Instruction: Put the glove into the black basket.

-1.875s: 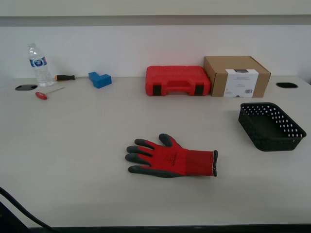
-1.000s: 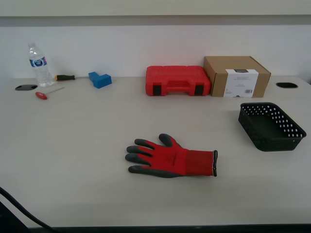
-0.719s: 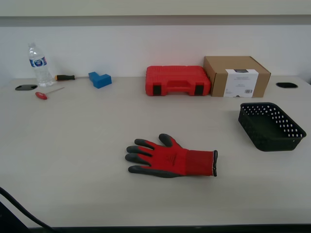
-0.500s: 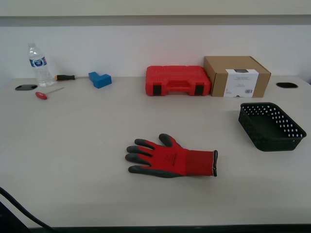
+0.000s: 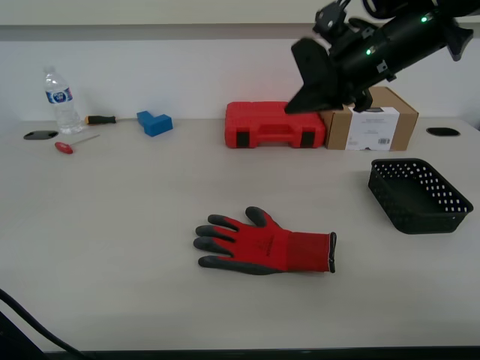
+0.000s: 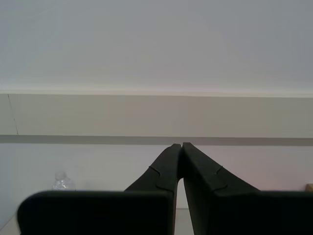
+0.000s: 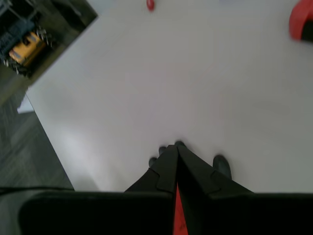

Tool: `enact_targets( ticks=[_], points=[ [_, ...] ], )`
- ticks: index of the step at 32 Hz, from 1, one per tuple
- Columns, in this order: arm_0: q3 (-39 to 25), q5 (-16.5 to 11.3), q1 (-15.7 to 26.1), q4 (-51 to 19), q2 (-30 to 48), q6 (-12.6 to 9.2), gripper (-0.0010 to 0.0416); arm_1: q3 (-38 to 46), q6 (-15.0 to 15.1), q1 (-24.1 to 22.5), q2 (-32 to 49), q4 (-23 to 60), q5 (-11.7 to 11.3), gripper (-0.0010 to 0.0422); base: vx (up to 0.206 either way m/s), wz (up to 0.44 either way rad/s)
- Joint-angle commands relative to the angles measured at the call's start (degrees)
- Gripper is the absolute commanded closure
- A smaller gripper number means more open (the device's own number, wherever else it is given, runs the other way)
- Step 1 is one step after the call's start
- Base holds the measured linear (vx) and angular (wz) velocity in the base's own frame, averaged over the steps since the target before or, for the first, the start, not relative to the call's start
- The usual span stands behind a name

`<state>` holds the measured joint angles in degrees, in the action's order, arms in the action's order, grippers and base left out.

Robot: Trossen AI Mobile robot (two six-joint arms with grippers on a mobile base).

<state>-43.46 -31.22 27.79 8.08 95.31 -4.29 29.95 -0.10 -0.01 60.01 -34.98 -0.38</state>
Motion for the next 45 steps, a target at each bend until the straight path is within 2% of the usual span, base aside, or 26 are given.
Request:
enact_targets(
  ticks=[1,3,4,5,7,9,10,15,16,17,18,19,23,28,30,35,36,39,42,45],
  points=[
    [-6.82,0.22,0.92,-8.81,7.19,4.72,0.0405,0.04,-0.02,-0.02,0.02,-0.26,-0.04,0.0412,0.000,0.000],
    [-10.56,1.64,1.14,-14.23,10.93,7.41,0.0405,0.02,-0.02,-0.02,0.02,-0.22,-0.04,0.0412,0.000,0.000],
    [-13.14,4.20,1.38,-18.60,13.18,9.73,0.0405,0.07,-0.04,-0.02,0.02,-0.22,-0.04,0.0412,0.000,0.000],
    [-14.51,5.77,1.57,-20.98,14.36,10.99,0.0405,0.09,-0.04,-0.02,0.02,-0.24,-0.04,0.0412,0.000,0.000],
    [-18.78,11.30,1.79,-27.93,17.84,15.41,0.0405,0.04,-0.04,-0.02,0.02,-0.22,-0.04,0.0412,0.000,0.000],
    [-21.29,13.77,1.84,-32.15,19.80,16.13,0.0405,0.07,-0.02,-0.02,0.02,-0.22,-0.04,0.0412,0.000,0.000],
    [-21.73,13.75,1.84,-32.83,20.22,16.11,0.0405,0.04,-0.02,-0.02,0.02,-0.22,-0.04,0.0412,0.000,0.000],
    [-22.05,13.77,2.62,-32.94,20.63,15.41,0.0405,0.04,-0.02,-0.02,0.02,-0.22,-0.04,0.0412,0.000,0.000],
    [-22.05,13.73,2.78,-33.03,20.63,14.21,0.0405,0.04,-0.02,-0.02,0.02,-0.22,-0.04,0.0412,0.000,0.000],
    [-21.99,13.73,3.10,-33.29,20.63,12.00,0.0405,0.04,-0.02,-0.02,0.02,-0.22,-0.04,0.0412,0.000,0.000],
    [-21.86,13.68,3.28,-33.40,20.63,11.04,0.0405,0.04,-0.02,-0.02,0.02,-0.22,-0.04,0.0412,0.000,0.000],
    [-21.68,13.53,3.52,-33.35,20.63,10.38,0.0405,0.04,-0.02,-0.02,0.02,-0.22,-0.04,0.0412,0.000,0.000],
    [-20.85,13.51,5.33,-31.67,20.90,9.94,0.0405,0.04,-0.02,-0.02,0.02,-0.22,-0.04,0.0412,0.000,0.000],
    [-21.90,13.51,7.34,-27.43,25.20,7.48,0.0405,0.04,-0.04,-0.02,0.02,-0.24,-0.04,0.0412,0.000,0.000],
    [-23.82,13.25,8.20,-27.36,29.14,5.49,0.0405,0.04,-0.04,-0.02,0.02,-0.22,-0.04,0.0412,0.000,0.000],
    [-27.63,12.87,10.25,-28.06,36.48,5.05,0.0405,0.04,-0.02,-0.02,0.02,-0.24,-0.04,0.0412,0.000,0.000],
    [-28.33,12.87,10.71,-28.35,37.88,3.96,0.0405,0.04,-0.04,-0.02,0.02,-0.17,-0.04,0.0412,0.000,0.000],
    [-28.55,12.90,11.72,-28.30,39.36,3.28,0.0405,0.07,-0.02,-0.02,0.02,-0.24,-0.04,0.0412,0.000,0.000],
    [-28.48,14.82,12.39,-28.20,39.39,3.26,0.0405,0.04,-0.02,-0.02,0.02,-0.24,-0.04,0.0412,0.000,0.000],
    [-29.27,15.13,12.39,-28.06,39.32,3.19,0.0405,0.04,-0.02,-0.02,0.02,-0.24,-0.04,0.0412,0.000,0.000]
  ],
)
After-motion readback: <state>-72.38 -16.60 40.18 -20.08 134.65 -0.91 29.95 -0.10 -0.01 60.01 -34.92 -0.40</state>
